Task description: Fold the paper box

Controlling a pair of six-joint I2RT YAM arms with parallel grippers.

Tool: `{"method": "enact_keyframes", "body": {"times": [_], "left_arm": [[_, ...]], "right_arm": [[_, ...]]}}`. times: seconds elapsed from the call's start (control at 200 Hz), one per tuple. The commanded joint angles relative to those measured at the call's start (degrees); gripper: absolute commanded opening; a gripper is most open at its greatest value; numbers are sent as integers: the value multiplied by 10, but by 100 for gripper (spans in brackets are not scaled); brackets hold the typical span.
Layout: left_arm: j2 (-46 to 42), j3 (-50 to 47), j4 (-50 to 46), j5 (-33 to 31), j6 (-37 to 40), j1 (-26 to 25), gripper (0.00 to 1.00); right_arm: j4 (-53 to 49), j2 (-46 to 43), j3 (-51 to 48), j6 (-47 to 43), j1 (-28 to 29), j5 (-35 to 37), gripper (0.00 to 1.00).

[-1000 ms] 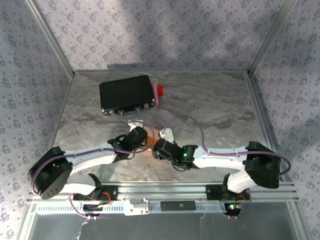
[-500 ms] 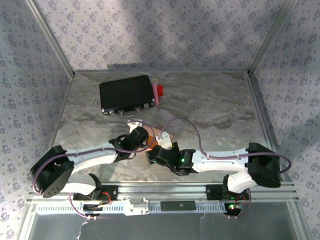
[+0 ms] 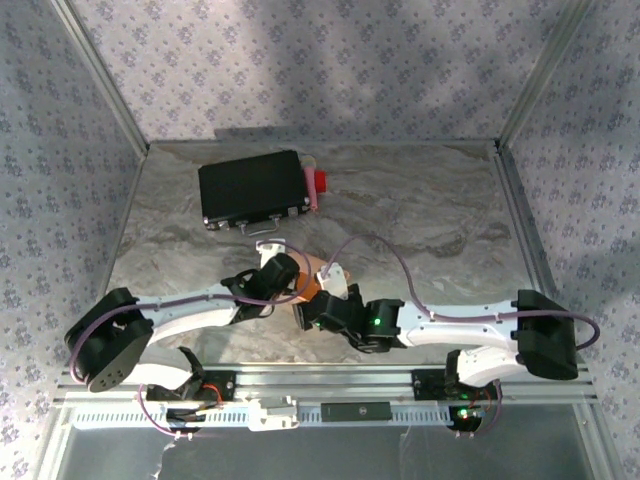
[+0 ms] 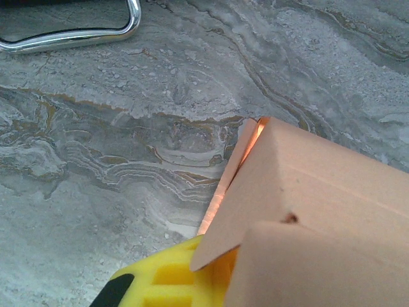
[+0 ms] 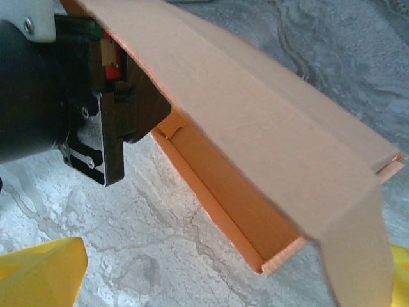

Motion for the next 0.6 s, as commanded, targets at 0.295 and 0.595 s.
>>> {"method": "enact_keyframes", "body": {"times": [0.295, 0.595], "left_arm": [[16, 40, -8, -48, -33, -6, 7], [29, 55, -17, -91, -55, -7, 7]], "right_arm": [[33, -37, -60, -38, 29, 59, 99], [37, -156, -93, -64, -17, -1, 91]]}}
